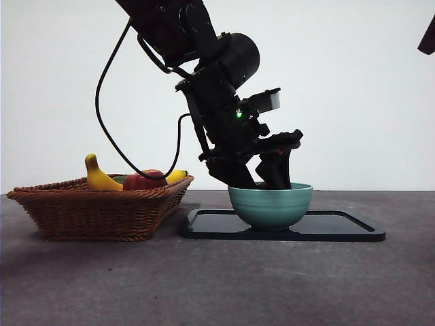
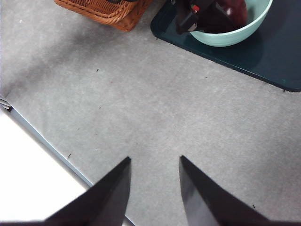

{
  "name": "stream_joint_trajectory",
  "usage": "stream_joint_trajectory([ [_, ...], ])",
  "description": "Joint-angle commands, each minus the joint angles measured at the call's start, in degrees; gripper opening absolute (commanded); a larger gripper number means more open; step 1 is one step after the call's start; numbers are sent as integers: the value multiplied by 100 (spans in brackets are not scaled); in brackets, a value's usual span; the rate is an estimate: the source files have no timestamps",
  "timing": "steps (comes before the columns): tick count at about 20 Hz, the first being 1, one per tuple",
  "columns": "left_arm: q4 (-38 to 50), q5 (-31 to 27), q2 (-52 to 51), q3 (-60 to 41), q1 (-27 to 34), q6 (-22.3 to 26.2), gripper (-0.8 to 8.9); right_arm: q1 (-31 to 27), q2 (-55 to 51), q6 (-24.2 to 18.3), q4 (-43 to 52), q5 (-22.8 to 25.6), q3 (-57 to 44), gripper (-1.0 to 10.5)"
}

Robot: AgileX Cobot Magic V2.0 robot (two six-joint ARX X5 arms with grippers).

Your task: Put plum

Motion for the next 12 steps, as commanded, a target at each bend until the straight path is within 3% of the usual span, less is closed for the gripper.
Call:
stream_joint_trajectory([
  [1,-37,-11,17,254,-50,-7,209,28,31,22,35,15,33,164],
  [6,-323,-11,-916,339,-28,-4,209,28,31,22,35,22,31,164],
  [12,-1349,-15,-2728,337,227,-55,214,28,26,22,35,22,33,164],
])
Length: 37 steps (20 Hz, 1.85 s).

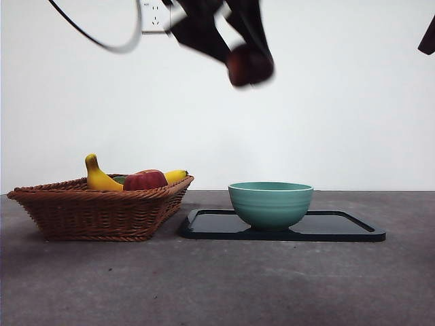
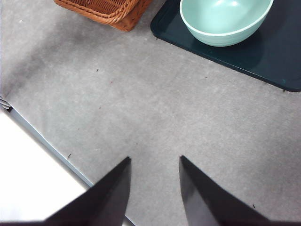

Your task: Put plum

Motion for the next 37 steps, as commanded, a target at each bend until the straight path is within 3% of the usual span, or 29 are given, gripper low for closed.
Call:
stream_joint_trajectory([
  [1,-328,-13,-496,142,144,-107,214,28,26,22,35,17,33,164],
  [5,-1043,-13,-1222,79,706,-216,216,28,26,20,37,17,33,164],
  [8,-1062,-13,-1676,-442,1113,-216,216,28,26,22,37,20,33,164],
  [12,-529,-13,-2129,-1631,1543,-214,216,28,26,22,85,20,33,164],
  [17,802,-15,-2181,-3143,1882,-125,214,28,28,22,85,20,33,164],
  [21,1891,-297,-2009,-4033,1998,-48,214,28,28,22,83,20,33,164],
  [25,2107,-306,-1394,-4142,2037,236,214,31,28,26,76,20,33,164],
  [35,2826,-306,-127,-4142,2037,232,224,28,28,74,76,20,33,164],
  [37,2826,-306,-105,-4142,2035,212,345,28,28,74,76,20,33,164],
])
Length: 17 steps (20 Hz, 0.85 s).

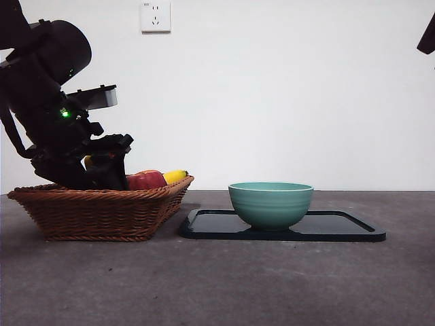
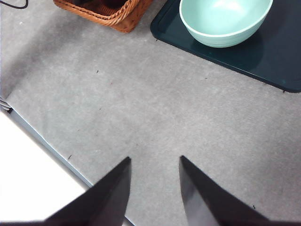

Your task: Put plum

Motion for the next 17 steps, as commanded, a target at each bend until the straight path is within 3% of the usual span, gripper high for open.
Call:
stream_joint_trajectory([
  [1,-22,-7,179,46,-22,-11,382,28,28,46,55,17,33,164],
  [5,-120,-2,-190,52,-33,-195,382,28,28,44,59,17,33,164],
  [10,-715,83,-1937,66,-83,-341,379,28,28,39,59,15,33,164],
  [17,-2586,1836,-4234,74,-177,-638,374,28,28,39,79,15,33,164],
])
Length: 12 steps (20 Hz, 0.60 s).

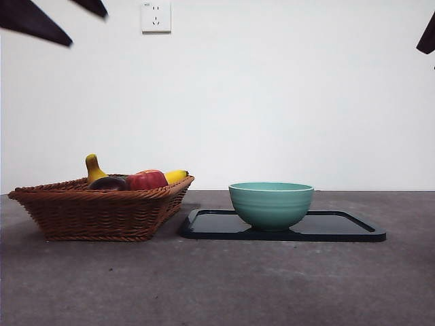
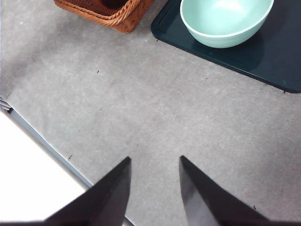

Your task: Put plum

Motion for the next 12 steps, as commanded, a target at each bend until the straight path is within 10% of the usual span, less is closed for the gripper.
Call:
stream_joint_trajectory([
  [1,-538,675,-411,76,-26,-85,373,28,28,39,70,15,33,164],
  [12,-2096,1126,-951,76,-26,133,373,28,33,101,68,15,33,164],
])
